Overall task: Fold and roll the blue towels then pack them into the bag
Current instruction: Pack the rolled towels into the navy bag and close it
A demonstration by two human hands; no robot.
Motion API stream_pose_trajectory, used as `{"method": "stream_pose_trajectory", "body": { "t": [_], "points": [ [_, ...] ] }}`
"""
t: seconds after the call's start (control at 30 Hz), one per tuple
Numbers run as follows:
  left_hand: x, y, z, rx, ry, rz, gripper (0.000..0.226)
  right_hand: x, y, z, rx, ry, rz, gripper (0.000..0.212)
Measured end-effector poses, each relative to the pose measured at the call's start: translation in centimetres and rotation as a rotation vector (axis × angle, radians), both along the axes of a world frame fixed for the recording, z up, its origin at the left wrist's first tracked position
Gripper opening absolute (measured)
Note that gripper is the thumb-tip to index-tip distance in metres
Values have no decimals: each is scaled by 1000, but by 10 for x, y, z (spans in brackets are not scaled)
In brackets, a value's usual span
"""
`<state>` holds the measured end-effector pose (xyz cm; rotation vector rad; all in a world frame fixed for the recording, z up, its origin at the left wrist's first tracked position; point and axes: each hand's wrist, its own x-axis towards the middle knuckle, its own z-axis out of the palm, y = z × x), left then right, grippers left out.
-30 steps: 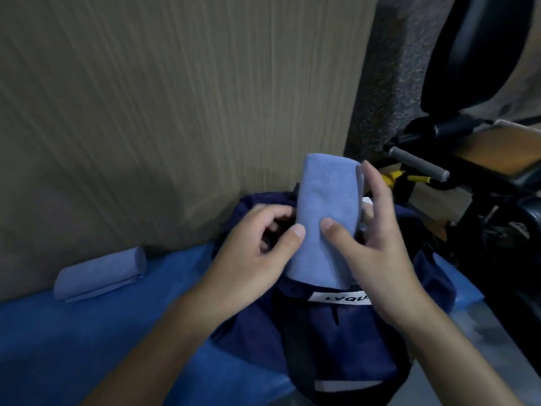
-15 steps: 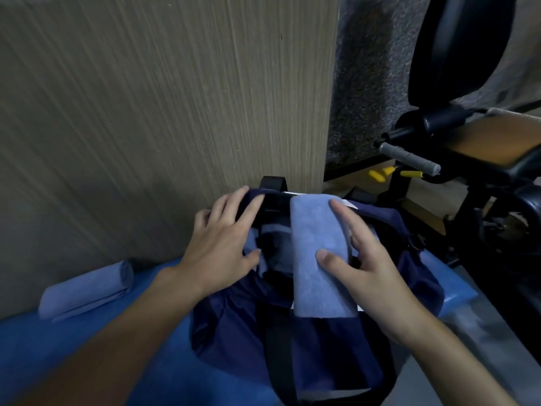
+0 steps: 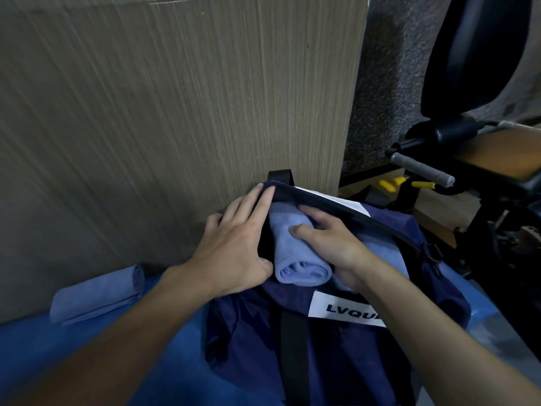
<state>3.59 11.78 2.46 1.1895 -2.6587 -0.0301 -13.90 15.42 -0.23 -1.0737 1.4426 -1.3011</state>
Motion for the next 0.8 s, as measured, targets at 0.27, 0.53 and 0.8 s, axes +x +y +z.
{"method": "stream_pose_trajectory", "body": {
  "t": [0.27, 0.53, 0.8],
  "points": [
    [3, 0, 7, 91, 8, -40, 118, 16, -25, -9, -37, 129, -33, 60],
    [5, 1, 7, 94, 34, -34, 115, 25, -24, -13, -25, 205, -7, 63],
    [6, 0, 5, 98, 55, -31, 115, 26, -23, -18, -1, 199, -8, 67]
  ]
}}
